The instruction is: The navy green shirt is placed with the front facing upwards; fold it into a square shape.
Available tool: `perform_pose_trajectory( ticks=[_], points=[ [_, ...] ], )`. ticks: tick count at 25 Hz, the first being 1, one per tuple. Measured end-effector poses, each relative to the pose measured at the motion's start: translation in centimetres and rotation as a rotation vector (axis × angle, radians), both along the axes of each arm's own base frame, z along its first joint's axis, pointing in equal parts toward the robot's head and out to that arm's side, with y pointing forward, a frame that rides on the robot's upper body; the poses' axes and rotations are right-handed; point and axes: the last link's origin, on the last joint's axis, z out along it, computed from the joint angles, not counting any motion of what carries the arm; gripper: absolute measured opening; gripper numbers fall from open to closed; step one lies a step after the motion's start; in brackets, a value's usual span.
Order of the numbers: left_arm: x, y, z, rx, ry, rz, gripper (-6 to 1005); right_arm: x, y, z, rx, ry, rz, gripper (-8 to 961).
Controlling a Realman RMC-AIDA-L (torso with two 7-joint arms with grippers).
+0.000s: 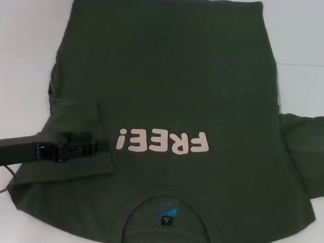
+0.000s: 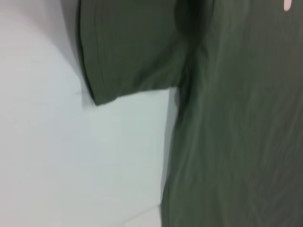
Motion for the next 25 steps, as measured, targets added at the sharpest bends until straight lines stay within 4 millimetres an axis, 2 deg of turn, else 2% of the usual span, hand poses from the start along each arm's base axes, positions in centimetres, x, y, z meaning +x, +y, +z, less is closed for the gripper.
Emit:
perform_pose_trajectory(
  ticks=[9, 12, 17, 25],
  points=[
    [0.2, 0.1, 0.6, 0.015, -0.039, 0.021, 765, -0.4, 1.5, 2.5, 0.063, -0.019, -0.023, 29],
    [0.1, 0.1, 1.0, 0.033, -0.054, 0.028, 765, -0.7, 1.9, 2.7, 0.081, -0.018, -0.020, 29],
    [0.3, 0.2, 1.2, 0.047, -0.068, 0.024, 765, -2.6, 2.5, 1.0, 0.030, 0.037, 0.028, 30],
    [0.3, 0.4, 1.6, 0.069, -0.085, 0.027, 763, -7.4, 2.7, -0.6, -0.072, 0.237, 0.157, 31]
  ],
)
